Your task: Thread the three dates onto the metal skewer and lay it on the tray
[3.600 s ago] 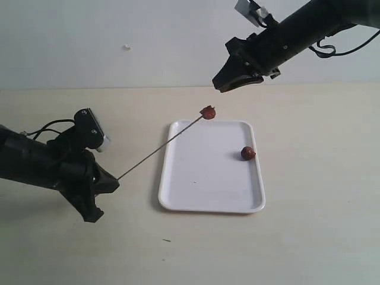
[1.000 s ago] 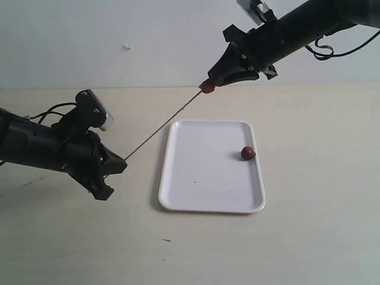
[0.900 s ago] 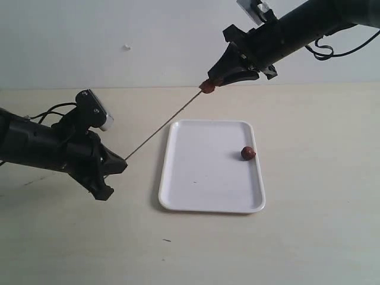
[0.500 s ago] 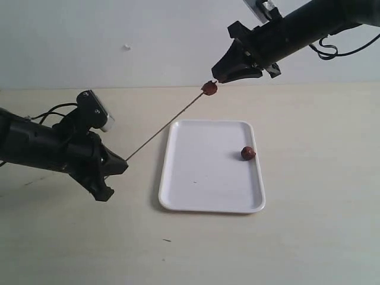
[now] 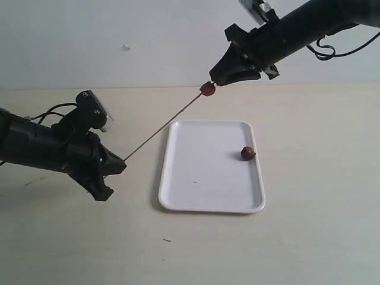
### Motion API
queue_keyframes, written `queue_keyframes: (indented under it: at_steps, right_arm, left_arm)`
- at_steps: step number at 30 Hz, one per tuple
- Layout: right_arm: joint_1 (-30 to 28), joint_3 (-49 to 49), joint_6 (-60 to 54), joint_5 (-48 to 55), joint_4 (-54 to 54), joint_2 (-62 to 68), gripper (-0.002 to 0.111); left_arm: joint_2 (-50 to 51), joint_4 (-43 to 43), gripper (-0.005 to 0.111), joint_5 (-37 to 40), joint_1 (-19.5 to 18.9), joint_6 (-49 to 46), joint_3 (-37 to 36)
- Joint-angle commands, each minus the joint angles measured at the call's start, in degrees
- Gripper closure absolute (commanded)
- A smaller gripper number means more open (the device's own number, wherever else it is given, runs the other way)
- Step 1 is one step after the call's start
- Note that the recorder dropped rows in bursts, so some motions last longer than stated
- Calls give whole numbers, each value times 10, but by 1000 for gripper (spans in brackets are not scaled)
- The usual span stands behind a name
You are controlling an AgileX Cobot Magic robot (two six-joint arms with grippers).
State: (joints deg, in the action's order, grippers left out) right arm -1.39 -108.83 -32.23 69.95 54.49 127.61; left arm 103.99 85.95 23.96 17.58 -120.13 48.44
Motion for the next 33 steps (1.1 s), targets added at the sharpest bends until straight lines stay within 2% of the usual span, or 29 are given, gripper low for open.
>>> queue_keyframes:
  at_steps: [1,13,29,33]
  right_arm:
    - [0,-6,5,0,-11,-7,82]
    - [0,-6,6,0,22,-8,82]
    - [0,-6,8,0,-1,-8,82]
    - [32,-6,4,0,-2,-8,82]
  left_arm:
    - [0,4,107,-1,-2,1,-2]
    - [0,4,107,-1,-2,1,-2]
    - [0,4,107,-1,-2,1,-2]
    - [0,4,107,-1,-2,1,-2]
